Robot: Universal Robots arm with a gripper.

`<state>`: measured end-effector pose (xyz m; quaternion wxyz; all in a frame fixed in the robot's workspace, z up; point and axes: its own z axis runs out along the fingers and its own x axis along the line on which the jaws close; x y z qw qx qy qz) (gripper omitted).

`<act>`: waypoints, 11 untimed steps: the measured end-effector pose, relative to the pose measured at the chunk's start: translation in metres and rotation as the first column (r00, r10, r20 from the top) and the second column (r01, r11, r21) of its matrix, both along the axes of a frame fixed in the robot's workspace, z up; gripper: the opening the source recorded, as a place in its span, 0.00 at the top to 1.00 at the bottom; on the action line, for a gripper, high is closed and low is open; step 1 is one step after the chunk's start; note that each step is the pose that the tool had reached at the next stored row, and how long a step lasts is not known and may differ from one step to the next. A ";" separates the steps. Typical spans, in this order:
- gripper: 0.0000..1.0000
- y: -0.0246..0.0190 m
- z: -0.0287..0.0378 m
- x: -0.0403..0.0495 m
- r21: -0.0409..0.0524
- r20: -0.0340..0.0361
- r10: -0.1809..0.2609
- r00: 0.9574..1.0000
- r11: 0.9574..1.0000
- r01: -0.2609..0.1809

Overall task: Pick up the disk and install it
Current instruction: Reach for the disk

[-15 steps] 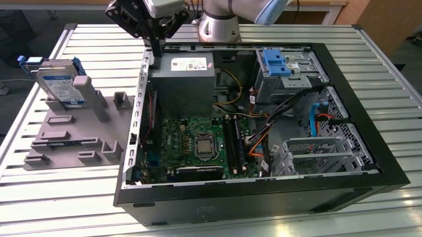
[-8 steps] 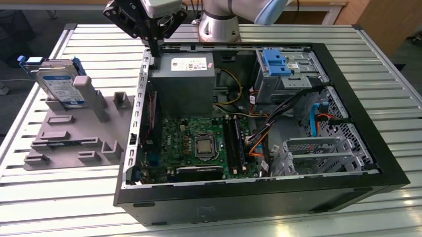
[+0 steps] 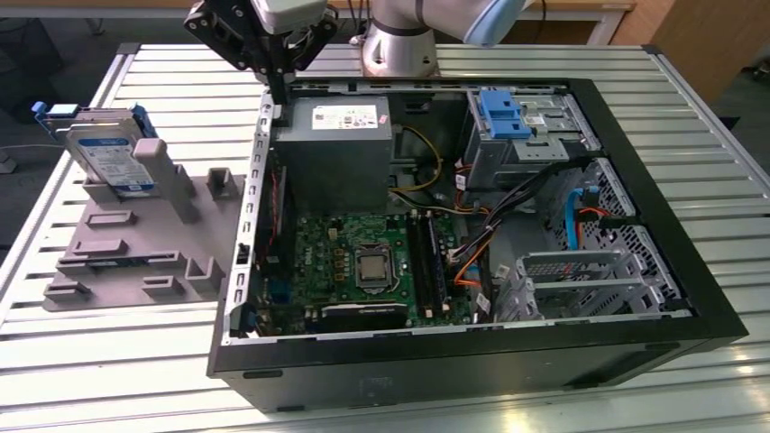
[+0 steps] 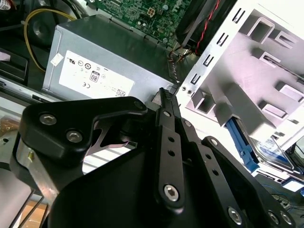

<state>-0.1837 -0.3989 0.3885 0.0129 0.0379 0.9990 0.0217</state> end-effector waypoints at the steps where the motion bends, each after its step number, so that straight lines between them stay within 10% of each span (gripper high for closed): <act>1: 0.89 0.0000 0.0000 -0.0004 0.000 0.000 0.000 1.000 1.000 0.000; 11: 0.89 0.0000 -0.0005 -0.0045 0.000 0.000 0.000 1.000 1.000 0.000</act>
